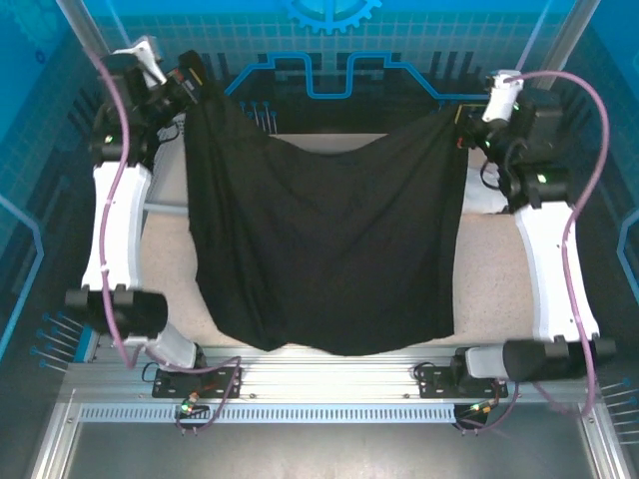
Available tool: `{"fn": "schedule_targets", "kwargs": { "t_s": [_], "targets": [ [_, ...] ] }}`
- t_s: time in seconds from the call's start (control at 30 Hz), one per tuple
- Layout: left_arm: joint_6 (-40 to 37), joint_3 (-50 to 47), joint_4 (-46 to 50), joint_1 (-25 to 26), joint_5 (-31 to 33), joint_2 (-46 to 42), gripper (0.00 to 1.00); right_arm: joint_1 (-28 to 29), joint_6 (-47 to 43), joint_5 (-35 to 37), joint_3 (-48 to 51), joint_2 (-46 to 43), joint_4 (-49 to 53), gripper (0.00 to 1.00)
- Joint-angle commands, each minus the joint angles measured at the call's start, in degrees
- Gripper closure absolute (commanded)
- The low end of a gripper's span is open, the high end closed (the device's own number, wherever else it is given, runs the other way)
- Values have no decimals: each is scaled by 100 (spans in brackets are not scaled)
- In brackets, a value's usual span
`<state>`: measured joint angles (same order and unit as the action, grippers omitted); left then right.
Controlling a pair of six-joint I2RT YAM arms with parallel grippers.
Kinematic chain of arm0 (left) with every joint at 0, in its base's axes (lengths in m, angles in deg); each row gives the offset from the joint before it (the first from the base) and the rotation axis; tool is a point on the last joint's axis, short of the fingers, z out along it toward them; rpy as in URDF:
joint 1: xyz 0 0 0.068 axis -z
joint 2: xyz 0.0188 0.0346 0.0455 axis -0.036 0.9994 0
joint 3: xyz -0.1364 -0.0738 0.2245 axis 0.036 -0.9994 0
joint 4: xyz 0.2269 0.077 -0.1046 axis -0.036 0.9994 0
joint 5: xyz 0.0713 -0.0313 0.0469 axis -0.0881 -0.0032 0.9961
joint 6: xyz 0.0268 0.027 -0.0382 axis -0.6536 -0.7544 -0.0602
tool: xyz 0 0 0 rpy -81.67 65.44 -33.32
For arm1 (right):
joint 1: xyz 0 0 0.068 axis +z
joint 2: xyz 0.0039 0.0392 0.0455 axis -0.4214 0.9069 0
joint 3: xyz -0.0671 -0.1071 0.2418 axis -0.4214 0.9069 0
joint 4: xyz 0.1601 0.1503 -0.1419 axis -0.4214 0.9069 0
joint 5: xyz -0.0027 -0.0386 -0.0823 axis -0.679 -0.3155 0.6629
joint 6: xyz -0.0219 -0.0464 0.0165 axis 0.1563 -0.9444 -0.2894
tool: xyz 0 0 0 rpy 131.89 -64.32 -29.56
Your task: Fold the inside-out t-shirt
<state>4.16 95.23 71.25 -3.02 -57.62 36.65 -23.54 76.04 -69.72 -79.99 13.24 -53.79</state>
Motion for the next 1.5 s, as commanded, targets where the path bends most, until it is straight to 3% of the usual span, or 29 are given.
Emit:
{"fn": "schedule_targets", "kwargs": {
  "t_s": [0.0, 0.13, 0.23, 0.53, 0.67, 0.8, 1.1, 1.3, 1.47],
  "targets": [
    [-202, 1347, -101, 16, 50, 254, 100, -107, -196, 25, -966, 316, -482, 100],
    [-94, 2549, 46, 16, -148, 638, 100, -139, -204, -106, -1845, 656, -265, 100],
    [3, 2634, -118, 16, -209, 274, 100, -141, -283, -73, -2093, 493, -138, 100],
    [131, 157, -1471, 16, -98, -2346, 100, -139, -377, 108, -977, -1390, -318, 100],
    [115, -249, -1692, 17, -113, -3196, 100, -139, -471, 281, -741, -2232, -289, 100],
    [19, -218, -1757, 16, -99, -3498, 100, -139, -609, 485, -795, -2651, -297, 100],
    [120, 153, -1872, 28, -294, -2369, 100, -140, -1022, 738, -1014, -2022, -353, 100],
    [-349, 329, -2000, 516, -72, -904, 100, -139, -1325, 918, -656, -1124, -783, 100],
    [-682, 1081, -1810, 786, 44, 876, 100, -139, -1354, 899, -391, -9, -1302, 100]
  ]
}}
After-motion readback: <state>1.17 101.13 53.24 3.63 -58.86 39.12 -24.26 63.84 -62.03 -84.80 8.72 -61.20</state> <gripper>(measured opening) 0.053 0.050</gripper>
